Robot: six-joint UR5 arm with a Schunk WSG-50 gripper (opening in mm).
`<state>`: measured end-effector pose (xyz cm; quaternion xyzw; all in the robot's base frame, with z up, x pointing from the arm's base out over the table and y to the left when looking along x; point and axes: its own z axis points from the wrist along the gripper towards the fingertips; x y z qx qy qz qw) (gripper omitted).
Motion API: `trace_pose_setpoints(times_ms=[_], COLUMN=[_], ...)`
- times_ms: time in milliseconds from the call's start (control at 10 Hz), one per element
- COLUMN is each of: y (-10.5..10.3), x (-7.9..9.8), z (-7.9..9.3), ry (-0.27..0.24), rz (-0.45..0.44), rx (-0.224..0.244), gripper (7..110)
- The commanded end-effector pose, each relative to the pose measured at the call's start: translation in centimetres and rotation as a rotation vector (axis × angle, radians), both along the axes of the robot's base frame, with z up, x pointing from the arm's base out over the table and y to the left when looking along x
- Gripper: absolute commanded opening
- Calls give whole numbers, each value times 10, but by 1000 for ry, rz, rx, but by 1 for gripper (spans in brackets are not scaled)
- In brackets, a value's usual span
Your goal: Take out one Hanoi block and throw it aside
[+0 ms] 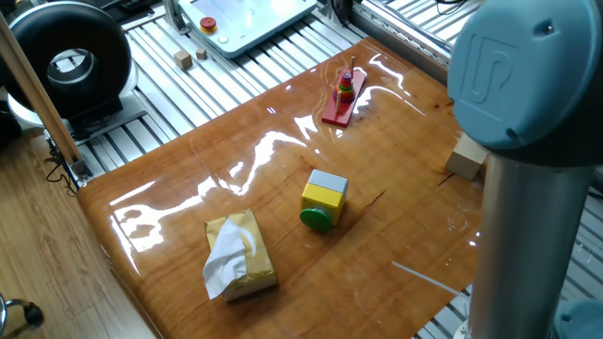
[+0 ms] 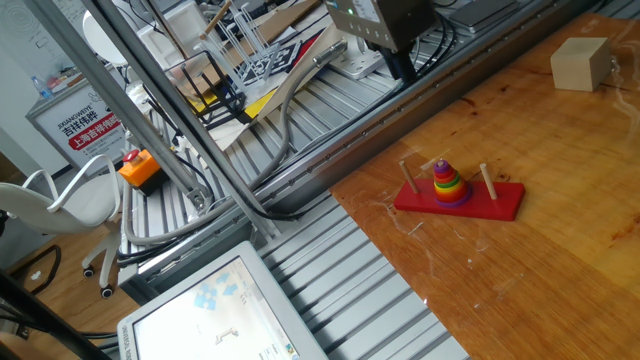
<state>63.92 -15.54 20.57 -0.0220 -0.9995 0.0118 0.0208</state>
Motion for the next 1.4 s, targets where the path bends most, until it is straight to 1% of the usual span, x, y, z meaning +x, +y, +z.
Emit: trace_pose_setpoints(times_ms=[0, 300, 400, 600, 700, 900, 1000, 1300], y=[-1, 0, 0, -8, -7, -10, -10, -10], x=[0, 0, -1, -2, -1, 8, 10, 9], z=[0, 0, 0, 0, 0, 0, 0, 0], ry=[-2, 0, 3, 5, -3, -38, -47, -43], rz=[7, 24, 7, -54, -88, -135, -143, -118], rx=[3, 6, 6, -28, -26, -38, -36, -37], gripper=[22, 22, 22, 22, 22, 22, 22, 22])
